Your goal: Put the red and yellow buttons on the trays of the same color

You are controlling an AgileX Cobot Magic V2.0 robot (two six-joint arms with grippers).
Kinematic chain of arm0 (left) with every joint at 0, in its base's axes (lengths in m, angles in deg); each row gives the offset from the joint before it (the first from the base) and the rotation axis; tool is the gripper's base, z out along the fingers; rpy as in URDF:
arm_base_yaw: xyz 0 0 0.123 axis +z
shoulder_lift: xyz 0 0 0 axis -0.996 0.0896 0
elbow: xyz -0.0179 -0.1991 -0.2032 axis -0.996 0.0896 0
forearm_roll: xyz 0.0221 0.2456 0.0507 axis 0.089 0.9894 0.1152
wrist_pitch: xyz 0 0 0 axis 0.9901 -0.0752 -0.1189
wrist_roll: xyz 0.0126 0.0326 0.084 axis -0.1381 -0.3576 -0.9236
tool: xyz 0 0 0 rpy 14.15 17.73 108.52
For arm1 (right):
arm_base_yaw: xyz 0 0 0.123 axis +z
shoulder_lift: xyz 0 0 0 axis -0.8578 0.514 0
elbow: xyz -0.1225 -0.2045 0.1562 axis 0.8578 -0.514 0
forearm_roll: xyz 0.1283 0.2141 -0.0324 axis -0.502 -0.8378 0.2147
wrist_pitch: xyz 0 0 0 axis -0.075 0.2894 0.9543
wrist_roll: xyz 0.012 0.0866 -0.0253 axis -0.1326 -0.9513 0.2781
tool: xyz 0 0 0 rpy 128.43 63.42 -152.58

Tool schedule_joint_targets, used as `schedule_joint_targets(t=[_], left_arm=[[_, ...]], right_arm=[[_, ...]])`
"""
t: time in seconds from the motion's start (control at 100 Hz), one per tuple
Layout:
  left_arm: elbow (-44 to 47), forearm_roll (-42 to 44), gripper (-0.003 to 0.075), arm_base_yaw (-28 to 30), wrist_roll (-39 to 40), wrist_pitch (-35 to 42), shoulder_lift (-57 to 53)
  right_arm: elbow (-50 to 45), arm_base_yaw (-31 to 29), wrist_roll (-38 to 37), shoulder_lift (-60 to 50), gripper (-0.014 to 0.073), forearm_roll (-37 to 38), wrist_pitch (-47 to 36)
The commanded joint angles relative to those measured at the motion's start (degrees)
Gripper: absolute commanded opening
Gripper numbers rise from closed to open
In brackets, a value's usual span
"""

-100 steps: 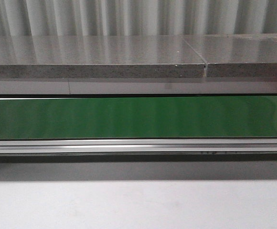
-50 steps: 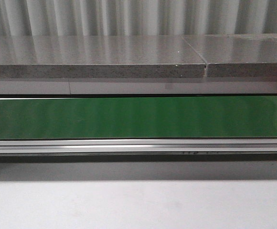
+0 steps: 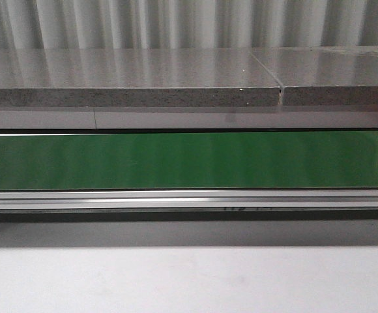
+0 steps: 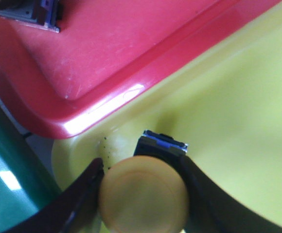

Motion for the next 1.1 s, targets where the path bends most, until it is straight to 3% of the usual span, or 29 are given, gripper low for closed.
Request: schedule_joint_targets(t=[0.0, 0.23, 0.3, 0.42, 0.49, 0.9, 1.0, 1.09], left_arm=[[-1.5, -0.7, -0.002, -0.4, 0.0, 4.1, 0.6], [-1.5, -0.7, -0.002, -0.4, 0.0, 4.1, 0.6], [-1.5, -0.7, -0.002, -0.4, 0.0, 4.1, 0.6], [-1.5, -0.7, -0.002, -0.4, 0.0, 4.1, 0.6], [-1.5, -0.7, -0.002, -0.4, 0.0, 4.1, 0.6], [-1.5, -0.7, -0.002, -0.4, 0.0, 4.1, 0.6], [-1.5, -0.7, -0.002, -0.4, 0.0, 4.1, 0.6], [-1.5, -0.7, -0.002, -0.4, 0.0, 4.1, 0.6]], right_arm=[[1.1, 0.0, 0.0, -1.6, 0.0176, -0.7, -2.8], [1.1, 0.0, 1.0, 0.4, 0.0199, -1.7, -3.4], [1.1, 0.0, 1.2, 0.5, 0.0288, -1.7, -3.2], [1.1, 0.0, 1.2, 0.5, 0.0518, -1.7, -3.1], [1.1, 0.0, 1.2, 0.5, 0.057, -1.7, -3.0], [1.1, 0.4, 3.3, -8.6, 0.0562, 0.5, -0.8], [1.1, 2.0, 4.2, -12.2, 0.0482, 0.5, 0.2], [1.1, 4.4, 4.9, -14.8, 0.0339, 0.5, 0.9]])
